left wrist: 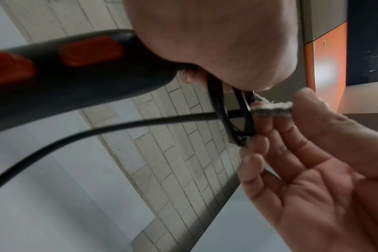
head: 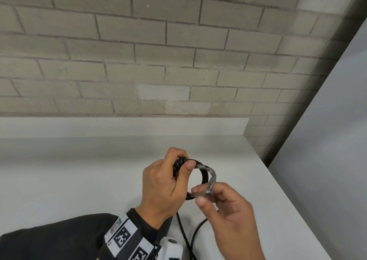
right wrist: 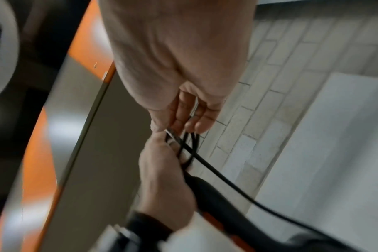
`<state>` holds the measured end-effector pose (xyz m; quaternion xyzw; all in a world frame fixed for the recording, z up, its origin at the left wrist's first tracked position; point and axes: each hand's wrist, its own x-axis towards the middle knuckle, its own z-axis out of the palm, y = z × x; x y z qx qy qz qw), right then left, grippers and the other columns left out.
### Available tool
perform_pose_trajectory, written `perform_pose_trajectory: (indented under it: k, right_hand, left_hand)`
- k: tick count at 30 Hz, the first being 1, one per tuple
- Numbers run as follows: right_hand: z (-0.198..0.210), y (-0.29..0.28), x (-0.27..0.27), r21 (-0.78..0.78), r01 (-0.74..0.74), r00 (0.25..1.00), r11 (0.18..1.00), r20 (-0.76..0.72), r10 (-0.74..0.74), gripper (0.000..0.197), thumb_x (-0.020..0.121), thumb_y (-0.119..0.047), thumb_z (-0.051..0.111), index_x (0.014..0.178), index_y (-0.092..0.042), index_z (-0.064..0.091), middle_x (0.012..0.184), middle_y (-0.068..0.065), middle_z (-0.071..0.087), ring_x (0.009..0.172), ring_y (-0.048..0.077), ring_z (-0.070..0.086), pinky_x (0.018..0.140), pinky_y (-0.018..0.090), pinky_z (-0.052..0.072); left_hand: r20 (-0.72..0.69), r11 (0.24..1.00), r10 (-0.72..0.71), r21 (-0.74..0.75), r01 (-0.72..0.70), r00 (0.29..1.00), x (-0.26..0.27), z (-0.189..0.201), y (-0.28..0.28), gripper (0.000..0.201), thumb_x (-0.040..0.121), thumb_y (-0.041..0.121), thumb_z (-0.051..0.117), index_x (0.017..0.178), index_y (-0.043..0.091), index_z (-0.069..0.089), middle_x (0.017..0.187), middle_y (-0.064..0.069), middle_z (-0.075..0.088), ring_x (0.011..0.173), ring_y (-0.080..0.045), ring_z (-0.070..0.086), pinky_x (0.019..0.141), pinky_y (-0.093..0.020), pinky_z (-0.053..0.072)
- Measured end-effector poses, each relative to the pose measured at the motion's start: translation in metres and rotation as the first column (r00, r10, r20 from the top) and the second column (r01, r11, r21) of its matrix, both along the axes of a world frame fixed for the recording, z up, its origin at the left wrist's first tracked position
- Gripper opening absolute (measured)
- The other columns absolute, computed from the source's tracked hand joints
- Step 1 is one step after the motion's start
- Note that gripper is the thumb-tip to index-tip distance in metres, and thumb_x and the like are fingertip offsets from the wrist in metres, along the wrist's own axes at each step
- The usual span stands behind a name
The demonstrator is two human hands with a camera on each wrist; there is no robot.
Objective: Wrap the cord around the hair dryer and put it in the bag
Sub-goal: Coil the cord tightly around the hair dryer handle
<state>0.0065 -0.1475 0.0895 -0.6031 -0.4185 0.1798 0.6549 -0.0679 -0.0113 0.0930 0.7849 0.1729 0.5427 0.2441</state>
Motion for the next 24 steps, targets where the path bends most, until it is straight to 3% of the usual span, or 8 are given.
perform_pose_trajectory:
  k: [4,7,10,12,14,16,20,24]
  right_hand:
    - [0.014,-0.008,0.012,0.107,-0.096,0.934,0.990,-0.333,0.127,0.042,0.057,-0.046,0.088,0.084,-0.017,0.075,0.083,0.013,0.075,0.081,0.021,0.070,0.077,0.026,0.056]
    - [0.032,-0.020,0.022,0.213,-0.199,0.737,0.956,-0.611,0.290,0.054,0.041,-0.040,0.097,0.077,-0.008,0.074,0.070,0.014,0.065,0.066,0.030,0.069,0.065,0.034,0.059]
    - [0.051,-0.032,0.028,0.238,-0.221,0.574,0.946,-0.752,0.323,0.059,0.031,-0.029,0.101,0.077,-0.003,0.074,0.060,0.006,0.054,0.034,0.012,0.047,0.039,0.027,0.049]
    - [0.050,-0.035,0.030,0.309,-0.231,0.521,0.923,-0.762,0.386,0.061,0.034,-0.028,0.100,0.083,-0.001,0.075,0.061,0.004,0.053,0.031,0.007,0.040,0.033,0.022,0.042]
    - [0.042,-0.029,0.028,0.394,-0.265,0.562,0.880,-0.679,0.473,0.067,0.050,-0.029,0.097,0.105,0.001,0.073,0.074,0.007,0.062,0.047,0.012,0.056,0.046,0.026,0.051]
    - [0.029,-0.024,0.025,0.400,-0.280,0.665,0.873,-0.575,0.477,0.086,0.050,-0.030,0.097,0.123,0.000,0.063,0.088,0.008,0.067,0.074,0.022,0.067,0.067,0.032,0.057]
    - [-0.006,-0.011,0.008,0.267,-0.262,0.912,0.927,-0.245,0.328,0.099,0.058,-0.025,0.094,0.142,-0.036,0.044,0.115,0.009,0.067,0.108,0.032,0.063,0.095,0.042,0.051]
    - [-0.025,0.005,-0.007,0.217,-0.056,0.983,0.975,-0.157,0.091,0.085,0.067,-0.030,0.088,0.139,-0.042,0.047,0.122,0.006,0.066,0.106,0.030,0.066,0.090,0.031,0.054]
  left_hand:
    - [-0.010,1.000,0.002,-0.017,-0.002,1.000,-0.002,0.001,0.003,0.034,0.100,0.058,0.036,0.091,0.029,0.051,0.050,0.010,0.042,0.043,-0.007,0.041,0.042,-0.027,0.035]
    - [-0.024,1.000,0.002,0.031,-0.001,1.000,-0.004,0.002,0.003,0.032,0.101,0.054,0.038,0.091,0.027,0.052,0.049,0.014,0.036,0.042,-0.007,0.038,0.041,-0.028,0.034]
    - [-0.019,0.999,-0.013,0.051,0.014,1.000,-0.002,0.001,0.002,0.031,0.101,0.053,0.040,0.091,0.026,0.053,0.050,0.016,0.033,0.042,-0.007,0.036,0.040,-0.029,0.034]
    - [-0.017,0.998,-0.014,0.064,0.015,1.000,0.000,0.001,0.002,0.033,0.102,0.052,0.041,0.090,0.024,0.054,0.049,0.016,0.034,0.041,-0.007,0.037,0.040,-0.028,0.034]
    - [-0.022,0.997,0.016,0.072,-0.014,1.000,0.002,0.001,0.004,0.038,0.101,0.051,0.042,0.087,0.020,0.058,0.046,0.014,0.036,0.040,-0.007,0.038,0.040,-0.026,0.034]
    - [-0.035,0.996,0.056,0.070,-0.054,0.998,0.004,0.002,0.007,0.043,0.100,0.052,0.042,0.085,0.016,0.060,0.045,0.010,0.039,0.039,-0.009,0.039,0.040,-0.028,0.036]
    - [-0.049,0.995,0.078,0.069,-0.074,0.996,0.006,0.002,0.008,0.043,0.099,0.051,0.043,0.085,0.015,0.061,0.045,0.011,0.041,0.039,-0.010,0.042,0.040,-0.032,0.038]
    - [-0.074,0.992,0.067,0.110,-0.059,0.995,0.008,0.000,0.004,0.044,0.100,0.052,0.041,0.085,0.016,0.061,0.046,0.011,0.044,0.039,-0.012,0.044,0.039,-0.031,0.039]
